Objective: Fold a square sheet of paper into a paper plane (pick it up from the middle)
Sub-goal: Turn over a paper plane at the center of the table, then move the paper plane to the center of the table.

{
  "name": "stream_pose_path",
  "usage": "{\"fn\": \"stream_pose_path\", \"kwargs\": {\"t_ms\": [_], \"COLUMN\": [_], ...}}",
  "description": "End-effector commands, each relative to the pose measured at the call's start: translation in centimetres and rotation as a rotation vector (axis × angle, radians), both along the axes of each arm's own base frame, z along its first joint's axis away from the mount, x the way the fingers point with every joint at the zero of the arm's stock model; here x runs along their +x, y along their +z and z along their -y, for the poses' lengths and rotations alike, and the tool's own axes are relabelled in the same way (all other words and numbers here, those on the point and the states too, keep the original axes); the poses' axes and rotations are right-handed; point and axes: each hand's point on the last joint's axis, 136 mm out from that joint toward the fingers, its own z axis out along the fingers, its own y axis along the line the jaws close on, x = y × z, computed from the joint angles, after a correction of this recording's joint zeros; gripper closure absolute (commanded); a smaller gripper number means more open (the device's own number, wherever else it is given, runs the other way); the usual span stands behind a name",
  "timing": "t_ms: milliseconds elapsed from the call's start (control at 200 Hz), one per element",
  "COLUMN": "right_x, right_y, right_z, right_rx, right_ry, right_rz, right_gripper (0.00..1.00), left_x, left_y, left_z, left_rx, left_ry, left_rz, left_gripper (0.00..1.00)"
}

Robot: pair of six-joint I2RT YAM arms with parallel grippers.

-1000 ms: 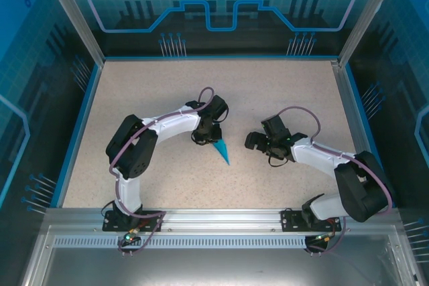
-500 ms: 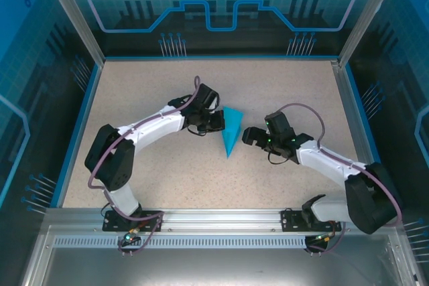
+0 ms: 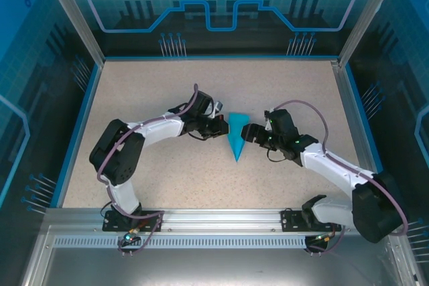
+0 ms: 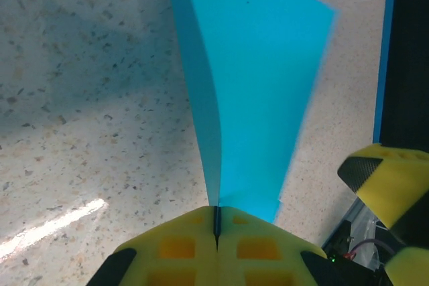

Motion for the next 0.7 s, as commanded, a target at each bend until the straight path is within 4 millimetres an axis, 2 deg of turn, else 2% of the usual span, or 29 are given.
{"fn": "stream_pose_path", "kwargs": {"t_ms": [0,160,315,465,535,550,695], "right_x": [0.4,0.8,1.1,1.5,1.1,1.6,1.4], "right_y": [0.6,-0.9,-1.8,-2.3,-3.4,-2.7,-3.2], "right_z": [-2.1,-4.1,-6.3,-7.9,-8.0,-8.5,-9.0], "right_rx": [0.033,0.011,0.004,-0.024,-0.048,-0.038,-0.052], "right_ry": [0.067,0.106,0.153,0.186,0.194,0.197,0.217], "right_rz": [0.008,-0.032,-0.061,-0.077,-0.106,-0.09,-0.11], "right_gripper": [0.29,0.43,0.51,0.53,0.54,0.54,0.55], "left_x": [0.1,-0.2,-0.7,-0.7,-0.8,-0.9,-0.9], "left_y": [-1.3,-4.1,-5.4,-5.8,-6.1,-6.2,-6.1], "left_z": [-0.2,-1.6,-2.7,-3.3,-3.5,-3.5,-3.4], "left_rx": [-0.027,0.005,0.04,0.07,0.08,0.08,0.078], "left_ry": [0.017,0.063,0.083,0.094,0.098,0.098,0.092], "left_rz": [-0.025,-0.076,-0.094,-0.094,-0.1,-0.102,-0.102], "left_gripper": [0.99,1.0,1.0,1.0,1.0,1.0,1.0]}}
